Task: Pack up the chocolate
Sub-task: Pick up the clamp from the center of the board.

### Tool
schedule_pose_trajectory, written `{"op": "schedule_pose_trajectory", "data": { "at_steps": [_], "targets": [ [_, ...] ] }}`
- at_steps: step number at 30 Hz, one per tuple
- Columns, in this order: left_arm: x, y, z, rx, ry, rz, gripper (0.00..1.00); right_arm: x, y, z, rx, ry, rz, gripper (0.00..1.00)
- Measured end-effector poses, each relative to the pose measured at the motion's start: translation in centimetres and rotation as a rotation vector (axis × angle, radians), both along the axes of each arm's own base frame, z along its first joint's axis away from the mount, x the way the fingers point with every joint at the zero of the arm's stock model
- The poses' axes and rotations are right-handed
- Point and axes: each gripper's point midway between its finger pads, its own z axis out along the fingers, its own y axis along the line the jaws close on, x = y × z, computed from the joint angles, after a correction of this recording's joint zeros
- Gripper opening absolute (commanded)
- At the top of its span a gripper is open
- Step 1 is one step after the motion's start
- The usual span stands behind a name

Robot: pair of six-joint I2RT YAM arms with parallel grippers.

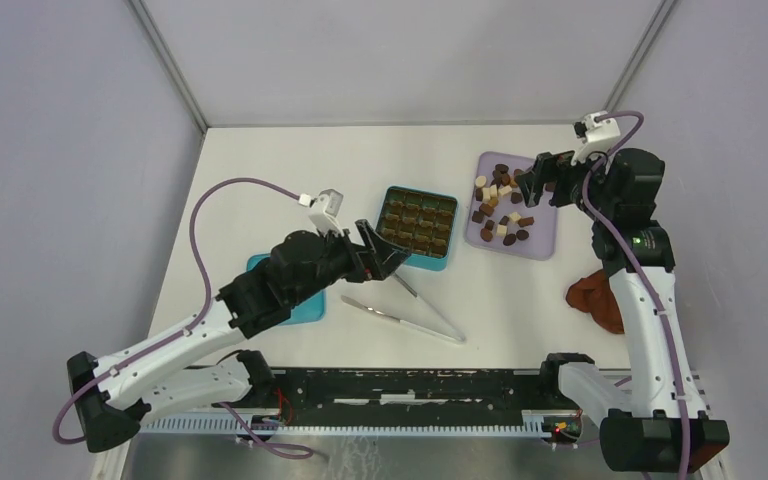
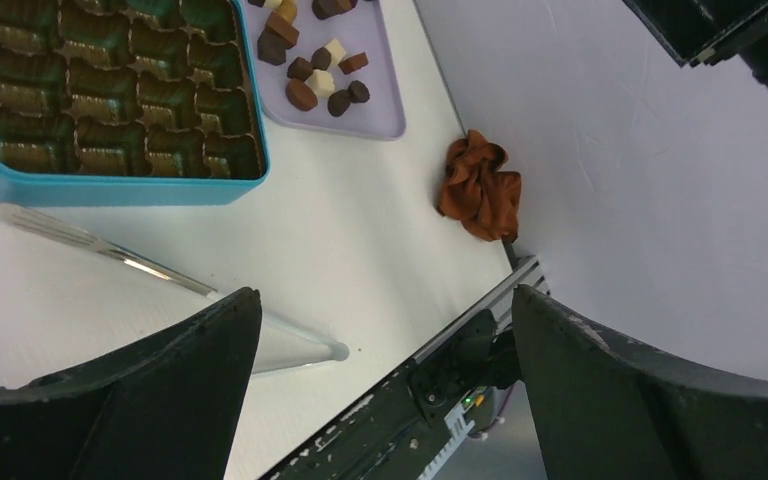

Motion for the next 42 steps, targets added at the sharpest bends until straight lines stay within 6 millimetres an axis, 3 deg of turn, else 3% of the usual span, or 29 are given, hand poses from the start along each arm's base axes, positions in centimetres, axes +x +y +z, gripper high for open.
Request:
{"op": "schedule_pose_trajectory", "data": {
  "at_steps": [4,7,10,12,15,17,21,25,27,30,34,36,42],
  "targets": [
    [-0.2,1.0,-0.2,-0.077,0.071,0.074,0.97,-0.5,1.1,-0.1,-0.023,-0.011,0.092,0.98],
    [-0.2,1.0,-0.8,-0.092,0.114,0.106,0.86,-1.6,3.0,-1.0,-0.066,-0.043,0.261,0.98],
    [-0.6,0.0,-2.4,-0.001,0.132,0.137,0.91,-3.5,5.3,-3.5,-0.139,-0.062,0.487,0.98],
    [-2.0,-1.9,-2.6,0.111,0.117,0.139,0.99,-4.8,6.3,-5.9,-0.175,-0.065,0.603,0.98],
    [-3.2,-5.1,-1.6,0.248,0.069,0.161,1.0,-5.8,6.5,-9.6,-0.187,-0.021,0.659,0.98],
    [-3.0,-5.9,-2.1,0.297,0.052,0.199,1.0,-6.1,6.5,-11.5,-0.189,0.022,0.676,0.97],
    [-2.4,-4.1,-5.8,0.335,0.08,0.266,0.95,-5.6,6.4,-13.4,-0.183,0.072,0.684,0.95],
    [-1.9,-1.1,-10.7,0.313,0.179,0.357,0.79,-6.1,6.2,-16.3,-0.156,0.102,0.665,0.95],
    [-1.4,-0.6,-11.8,0.28,0.235,0.414,0.72,-6.7,6.2,-17.9,-0.14,0.124,0.657,0.95],
    [-0.4,-1.4,-12.5,0.243,0.323,0.479,0.56,-7.4,6.2,-19.4,-0.123,0.16,0.652,0.95],
    [2.4,-5.0,-14.0,0.269,0.46,0.545,0.55,-6.9,6.2,-19.1,-0.132,0.134,0.65,0.96],
    [3.4,-6.4,-16.0,0.303,0.513,0.574,0.56,-6.8,6.2,-19.0,-0.135,0.127,0.649,0.96],
    [2.8,-5.5,-20.5,0.417,0.611,0.593,0.58,-6.8,6.2,-19.2,-0.133,0.134,0.65,0.96]
  ]
}}
